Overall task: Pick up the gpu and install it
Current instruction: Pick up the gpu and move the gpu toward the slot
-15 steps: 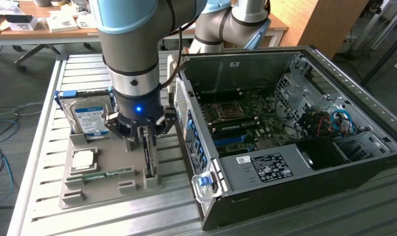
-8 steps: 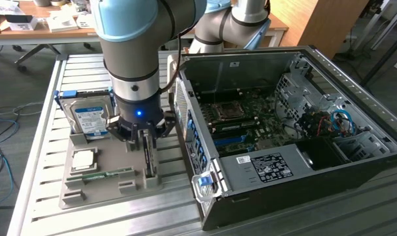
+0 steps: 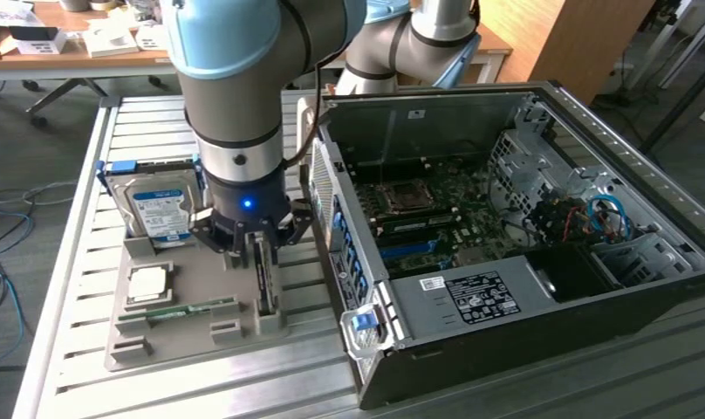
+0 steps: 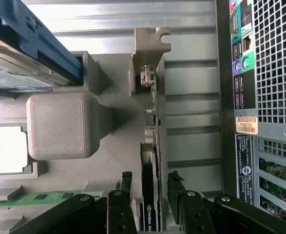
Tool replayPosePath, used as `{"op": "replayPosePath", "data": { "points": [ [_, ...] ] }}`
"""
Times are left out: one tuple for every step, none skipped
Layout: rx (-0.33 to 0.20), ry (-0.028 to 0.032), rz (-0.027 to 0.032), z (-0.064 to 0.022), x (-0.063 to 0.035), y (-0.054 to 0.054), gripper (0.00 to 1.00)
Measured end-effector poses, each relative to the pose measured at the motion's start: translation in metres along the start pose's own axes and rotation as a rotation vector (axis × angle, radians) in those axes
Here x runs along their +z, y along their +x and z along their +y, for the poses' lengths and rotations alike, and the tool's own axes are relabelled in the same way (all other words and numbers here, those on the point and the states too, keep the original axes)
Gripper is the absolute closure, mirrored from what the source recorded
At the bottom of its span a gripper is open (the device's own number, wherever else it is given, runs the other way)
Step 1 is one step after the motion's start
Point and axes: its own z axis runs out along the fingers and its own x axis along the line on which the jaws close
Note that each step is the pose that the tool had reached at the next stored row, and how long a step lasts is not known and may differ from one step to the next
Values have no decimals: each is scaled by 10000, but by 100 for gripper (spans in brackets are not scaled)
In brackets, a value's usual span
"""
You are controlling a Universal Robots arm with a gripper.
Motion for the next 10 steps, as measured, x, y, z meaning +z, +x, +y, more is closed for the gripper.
{"op": "replayPosePath", "data": {
  "points": [
    [0,0,-1,0,7,0,57],
    [1,1,1,-1,10,1,57],
    [0,3,2,-1,12,1,57],
    [0,1,1,-1,16,1,57],
    [0,0,0,-1,20,0,57],
    [0,-1,-1,-1,26,0,57],
    [0,-2,-1,-1,32,0,57],
    [0,0,0,-2,37,1,57],
    [0,1,1,-3,40,1,57],
    [0,2,2,-3,41,1,57]
  ]
}}
